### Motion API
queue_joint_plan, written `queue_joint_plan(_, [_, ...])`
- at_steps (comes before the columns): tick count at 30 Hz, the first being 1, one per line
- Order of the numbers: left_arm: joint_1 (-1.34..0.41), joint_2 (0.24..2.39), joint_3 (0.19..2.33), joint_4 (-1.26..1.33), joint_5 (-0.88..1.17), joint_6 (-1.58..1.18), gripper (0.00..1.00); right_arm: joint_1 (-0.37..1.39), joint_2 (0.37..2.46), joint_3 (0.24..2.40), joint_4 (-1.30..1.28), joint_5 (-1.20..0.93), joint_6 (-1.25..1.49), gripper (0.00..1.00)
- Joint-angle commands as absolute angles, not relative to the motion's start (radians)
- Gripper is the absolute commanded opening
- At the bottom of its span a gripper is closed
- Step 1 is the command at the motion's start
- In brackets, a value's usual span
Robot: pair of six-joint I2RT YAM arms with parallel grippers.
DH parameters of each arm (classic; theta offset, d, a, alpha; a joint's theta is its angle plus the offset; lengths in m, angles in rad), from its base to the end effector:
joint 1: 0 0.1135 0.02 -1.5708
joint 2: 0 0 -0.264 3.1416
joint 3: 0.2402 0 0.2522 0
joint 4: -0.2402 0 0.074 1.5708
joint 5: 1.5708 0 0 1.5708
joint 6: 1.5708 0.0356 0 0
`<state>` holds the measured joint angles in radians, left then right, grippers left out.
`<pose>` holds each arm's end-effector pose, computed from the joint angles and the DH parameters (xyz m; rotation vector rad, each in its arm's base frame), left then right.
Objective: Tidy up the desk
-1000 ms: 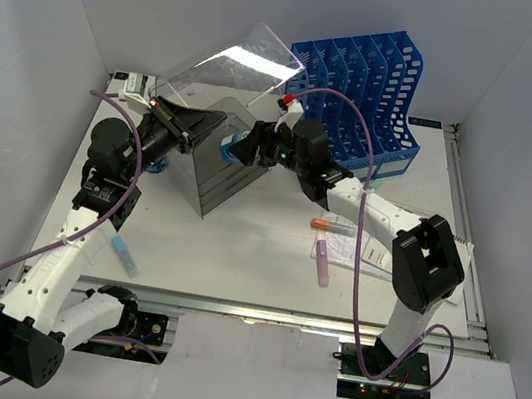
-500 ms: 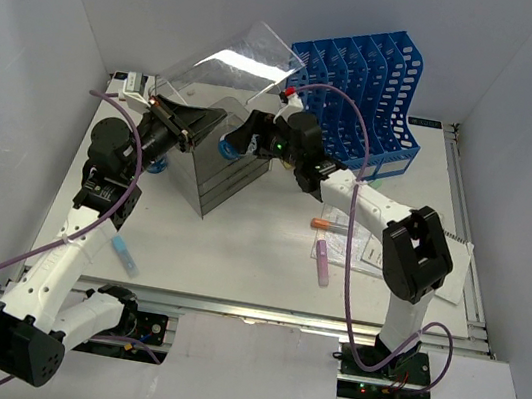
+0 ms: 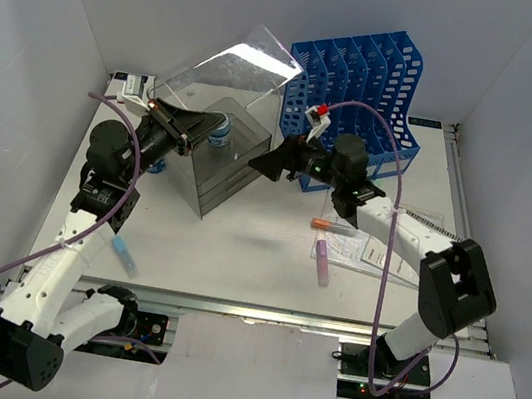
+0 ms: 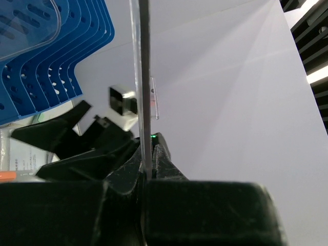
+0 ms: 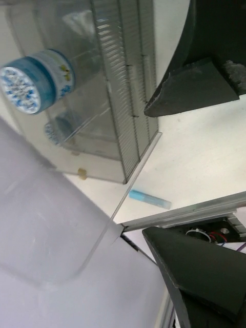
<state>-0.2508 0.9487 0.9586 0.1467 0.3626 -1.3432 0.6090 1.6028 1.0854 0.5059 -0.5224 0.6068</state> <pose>0.2066 -0.0660 0.4072 -0.5337 1.5338 -1.5326 0.2981 0.2296 0.3071 -0.4502 1.6962 1.3303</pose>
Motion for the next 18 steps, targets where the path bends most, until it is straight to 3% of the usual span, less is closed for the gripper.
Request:
queue_joint_plan(1, [-0.235, 0.890, 0.921, 0.168, 0.309, -1.339, 0.00, 0.547, 1.480, 1.087, 0.675, -0.596, 0.742, 0.57])
queue_joint_plan(2, [-0.235, 0.886, 0.909, 0.175, 0.313, -1.340, 0.00, 0.539, 1.479, 1.110, 0.668, -0.577, 0.779, 0.50])
queue_joint_plan(5, [-0.233, 0.878, 0.889, 0.181, 0.327, -1.339, 0.00, 0.527, 1.509, 1.181, 0.627, -0.539, 0.869, 0.45])
queue_joint_plan(18, [-0.232, 0.896, 0.862, 0.202, 0.375, -1.332, 0.00, 0.529, 1.694, 1.439, 0.546, -0.437, 1.085, 0.44])
